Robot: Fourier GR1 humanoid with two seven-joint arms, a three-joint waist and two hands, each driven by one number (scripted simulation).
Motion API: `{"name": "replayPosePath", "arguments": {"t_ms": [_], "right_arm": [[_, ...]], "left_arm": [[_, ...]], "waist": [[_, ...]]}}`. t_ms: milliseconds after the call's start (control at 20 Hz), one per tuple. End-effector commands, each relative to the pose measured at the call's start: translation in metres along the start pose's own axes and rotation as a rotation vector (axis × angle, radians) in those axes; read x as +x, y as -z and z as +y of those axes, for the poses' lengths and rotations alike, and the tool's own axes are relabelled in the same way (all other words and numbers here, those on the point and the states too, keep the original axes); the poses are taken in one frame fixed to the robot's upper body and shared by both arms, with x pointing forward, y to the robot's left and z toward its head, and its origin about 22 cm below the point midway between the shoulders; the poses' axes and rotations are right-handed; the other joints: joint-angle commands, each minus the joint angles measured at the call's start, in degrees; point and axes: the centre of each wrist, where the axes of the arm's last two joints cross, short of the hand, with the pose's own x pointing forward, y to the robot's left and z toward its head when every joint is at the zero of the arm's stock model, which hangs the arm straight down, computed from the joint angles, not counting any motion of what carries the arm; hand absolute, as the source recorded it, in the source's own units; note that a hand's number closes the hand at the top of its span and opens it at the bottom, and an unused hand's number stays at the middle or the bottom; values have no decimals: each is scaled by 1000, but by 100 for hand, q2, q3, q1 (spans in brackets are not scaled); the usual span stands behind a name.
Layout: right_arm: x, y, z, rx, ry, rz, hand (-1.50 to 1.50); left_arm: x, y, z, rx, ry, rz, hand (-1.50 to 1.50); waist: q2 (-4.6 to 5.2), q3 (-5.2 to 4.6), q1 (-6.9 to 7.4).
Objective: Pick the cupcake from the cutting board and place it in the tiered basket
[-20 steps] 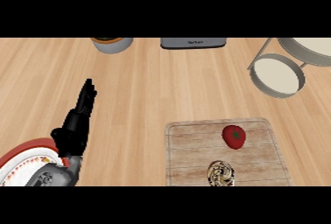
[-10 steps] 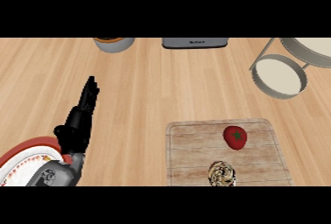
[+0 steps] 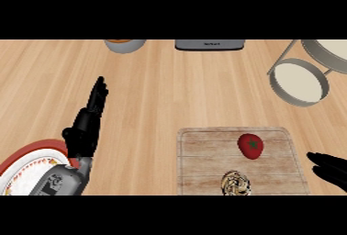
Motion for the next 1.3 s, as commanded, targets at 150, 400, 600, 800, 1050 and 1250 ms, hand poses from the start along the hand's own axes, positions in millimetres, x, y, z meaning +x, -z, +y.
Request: {"name": "replayPosePath", "arguments": {"t_ms": [150, 400, 600, 800, 1050, 1250], "right_arm": [[42, 2, 19, 56, -171, 58, -150], [50, 9, 25, 111, -197, 140, -150], [47, 8, 33, 146, -218, 194, -150], [51, 9, 32, 102, -274, 209, -150], [49, 15, 42, 135, -330, 222, -150], [36, 26, 36, 135, -357, 223, -150]], "left_arm": [[3, 1, 7, -9, 8, 6, 0], [13, 7, 3, -18, 2, 9, 0], [2, 0, -6, -23, -18, -10, 0], [-4, -5, 7, 7, 18, -13, 0], [-11, -1, 2, -2, -1, 8, 0], [2, 0, 9, 1, -5, 13, 0]], "waist": [[0, 4, 35], [5, 1, 45], [-1, 8, 0], [-9, 9, -5], [-7, 11, -27], [-7, 17, 21]]}}
